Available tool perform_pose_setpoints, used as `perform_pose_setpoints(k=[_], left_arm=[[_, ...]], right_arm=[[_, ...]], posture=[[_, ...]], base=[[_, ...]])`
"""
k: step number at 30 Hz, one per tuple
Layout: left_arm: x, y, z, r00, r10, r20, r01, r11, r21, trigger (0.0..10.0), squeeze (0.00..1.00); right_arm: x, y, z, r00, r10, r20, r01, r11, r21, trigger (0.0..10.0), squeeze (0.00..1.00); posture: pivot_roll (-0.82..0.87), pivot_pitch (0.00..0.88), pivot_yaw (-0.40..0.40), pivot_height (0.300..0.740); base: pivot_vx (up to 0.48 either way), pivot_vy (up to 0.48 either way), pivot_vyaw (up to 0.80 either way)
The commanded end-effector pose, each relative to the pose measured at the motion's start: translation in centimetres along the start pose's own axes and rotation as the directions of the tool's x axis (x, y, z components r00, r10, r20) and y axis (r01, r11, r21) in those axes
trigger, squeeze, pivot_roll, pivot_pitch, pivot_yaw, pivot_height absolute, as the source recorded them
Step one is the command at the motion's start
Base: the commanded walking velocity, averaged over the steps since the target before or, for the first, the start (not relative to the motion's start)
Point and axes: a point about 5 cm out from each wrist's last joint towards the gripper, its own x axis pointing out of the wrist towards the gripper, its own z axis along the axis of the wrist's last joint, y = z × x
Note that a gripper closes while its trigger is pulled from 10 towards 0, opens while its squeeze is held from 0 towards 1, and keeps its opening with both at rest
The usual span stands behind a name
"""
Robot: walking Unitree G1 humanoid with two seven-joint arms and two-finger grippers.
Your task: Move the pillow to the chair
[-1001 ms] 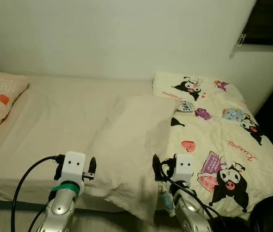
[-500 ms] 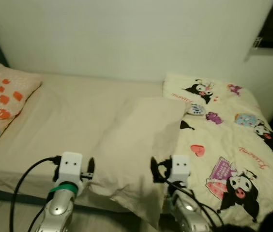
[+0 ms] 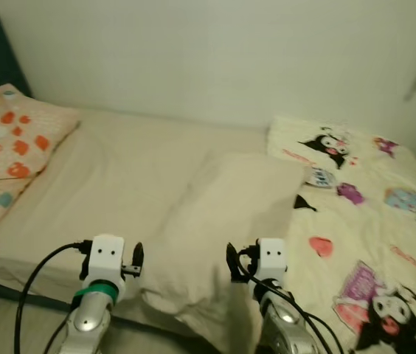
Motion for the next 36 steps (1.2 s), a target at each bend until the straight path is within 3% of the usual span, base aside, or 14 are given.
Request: perform_pose_setpoints(k=[1,10,19,36], left_arm=[[-0.17,0.53,-0.2,1.0,0.012,-0.012,-0.012,1.0,0.002,10.0,0.0],[-0.22,0.51,-0.26,1.0,0.008,-0.014,-0.007,1.0,0.001,10.0,0.0],[-0.16,0.37,-0.17,1.0,-0.001,-0.013,0.001,1.0,0.002,10.0,0.0],[-0.25,0.1,-0.45,1.0,-0.008,-0.03,0.009,1.0,0.022,10.0,0.0]], right_arm=[[-0.17,0.02,-0.4,1.0,-0.01,-0.014,0.01,1.0,0.019,10.0,0.0],[-0.24,-0.14,-0.41,1.0,-0.024,-0.009,0.025,0.998,0.049,10.0,0.0],[-0.26,-0.25,-0.61,0.999,-0.032,-0.023,0.033,0.999,0.043,10.0,0.0],[-0.16,-0.57,-0.74,0.998,-0.046,-0.042,0.048,0.998,0.05,10.0,0.0]], posture=[[0.06,0.021,0.038,0.74],[0.06,0.011,0.043,0.74],[0.06,0.013,0.05,0.74],[0.06,0.022,0.049,0.74]], base=[[0.304,0.0,-0.58],[0.304,0.0,-0.8],[0.295,0.0,0.0],[0.0,0.0,0.0]])
